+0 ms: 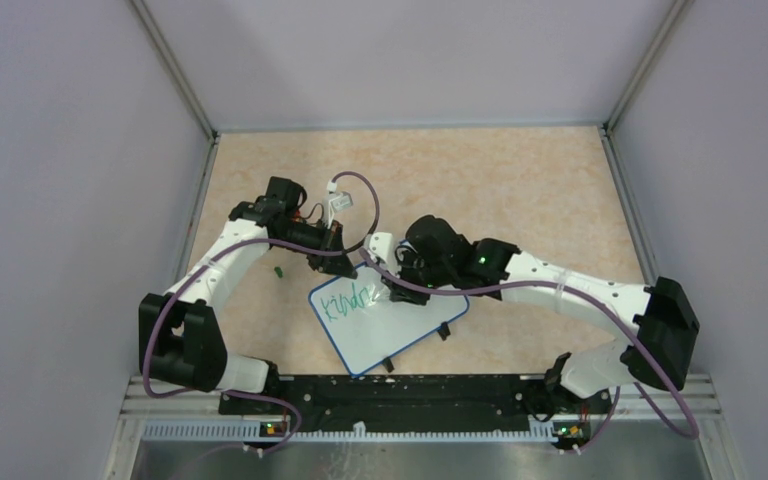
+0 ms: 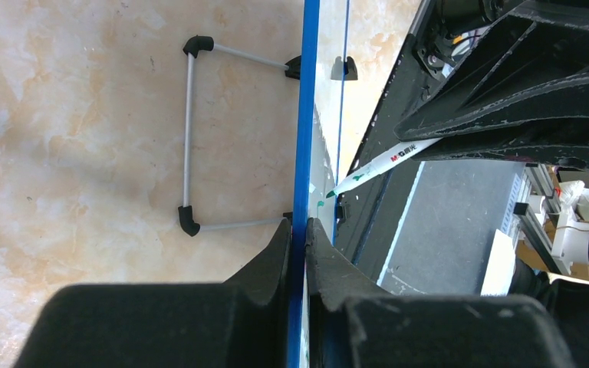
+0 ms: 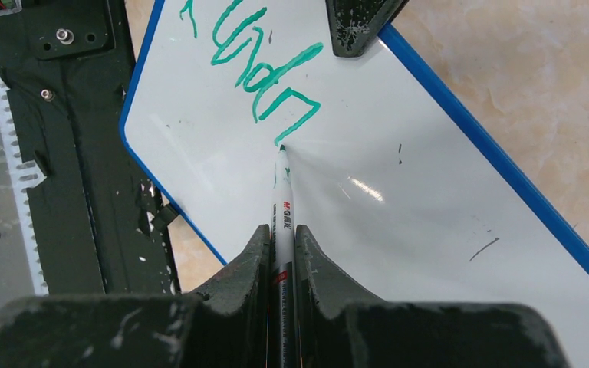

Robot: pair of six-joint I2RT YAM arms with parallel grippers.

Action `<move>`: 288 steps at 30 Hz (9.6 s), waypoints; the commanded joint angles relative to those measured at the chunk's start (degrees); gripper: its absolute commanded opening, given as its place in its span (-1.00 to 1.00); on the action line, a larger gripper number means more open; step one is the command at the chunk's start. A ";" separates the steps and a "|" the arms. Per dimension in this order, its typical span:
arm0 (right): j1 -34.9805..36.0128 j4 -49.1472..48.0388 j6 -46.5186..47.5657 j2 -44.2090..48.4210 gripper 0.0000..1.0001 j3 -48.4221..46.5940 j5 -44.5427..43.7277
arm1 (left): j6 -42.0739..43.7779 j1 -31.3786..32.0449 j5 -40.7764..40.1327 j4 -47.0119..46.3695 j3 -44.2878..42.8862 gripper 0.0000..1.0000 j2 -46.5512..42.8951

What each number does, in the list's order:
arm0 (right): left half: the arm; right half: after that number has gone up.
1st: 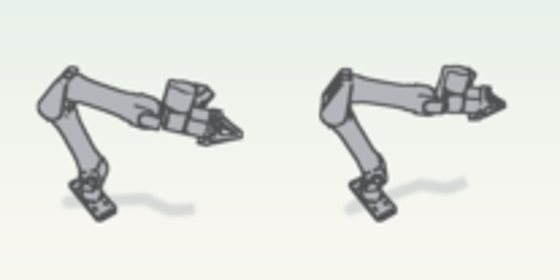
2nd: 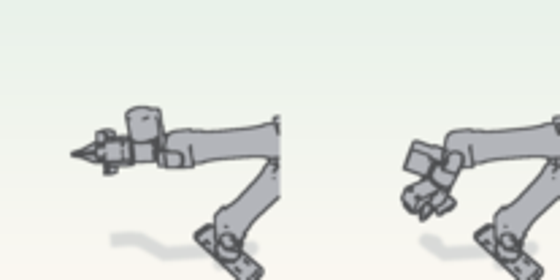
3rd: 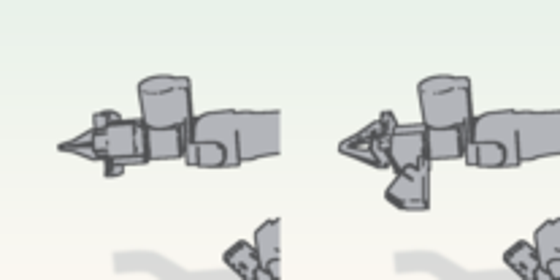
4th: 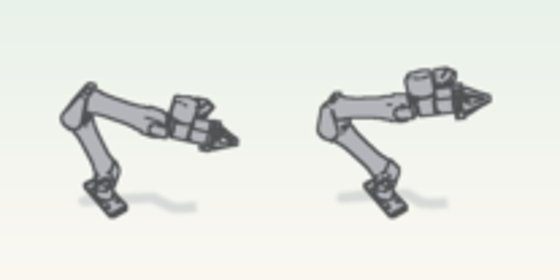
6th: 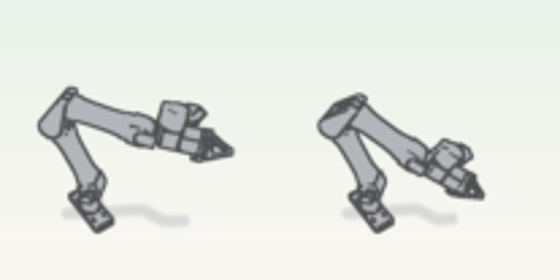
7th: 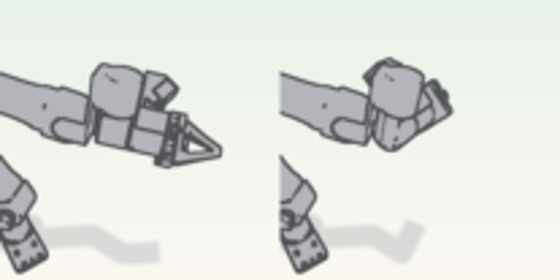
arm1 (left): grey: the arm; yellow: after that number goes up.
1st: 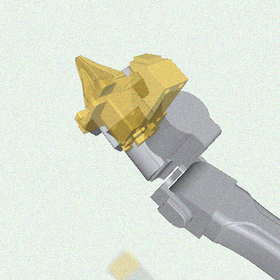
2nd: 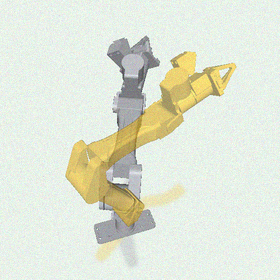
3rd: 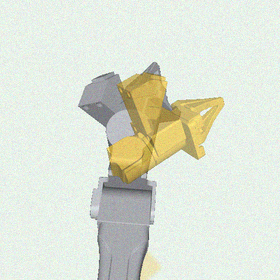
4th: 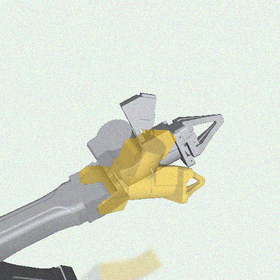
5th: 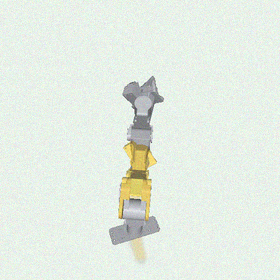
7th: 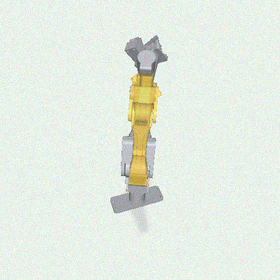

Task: Write a sentence on the whiteboard

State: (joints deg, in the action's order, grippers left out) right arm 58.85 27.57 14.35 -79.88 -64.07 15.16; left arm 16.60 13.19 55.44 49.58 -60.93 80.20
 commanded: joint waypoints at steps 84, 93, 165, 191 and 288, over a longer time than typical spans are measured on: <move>-4.25 0.41 0.46 1.88 -1.00 -5.47 -5.01 | 0.27 1.40 -4.02 0.36 1.25 -1.00 1.64; -4.75 -0.60 -0.02 0.85 -1.00 -5.88 -5.40 | 0.14 1.39 -4.11 0.36 1.25 -1.00 1.40; -7.05 2.37 0.33 4.35 -1.00 -3.93 -2.68 | 0.09 1.75 -4.29 0.36 1.25 -1.00 1.68; -5.93 4.15 3.21 2.38 -1.00 -2.21 -0.46 | 0.01 1.75 -4.55 0.39 1.25 -1.00 1.79; -10.44 7.71 5.78 5.91 -1.00 1.03 2.33 | -0.09 1.75 -4.65 0.27 1.30 -1.00 1.61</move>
State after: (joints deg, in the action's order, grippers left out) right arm 47.18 35.46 19.51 -75.00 -64.47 16.64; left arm 16.29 13.56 55.64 49.50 -60.93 80.88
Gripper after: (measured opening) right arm 0.115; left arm 0.102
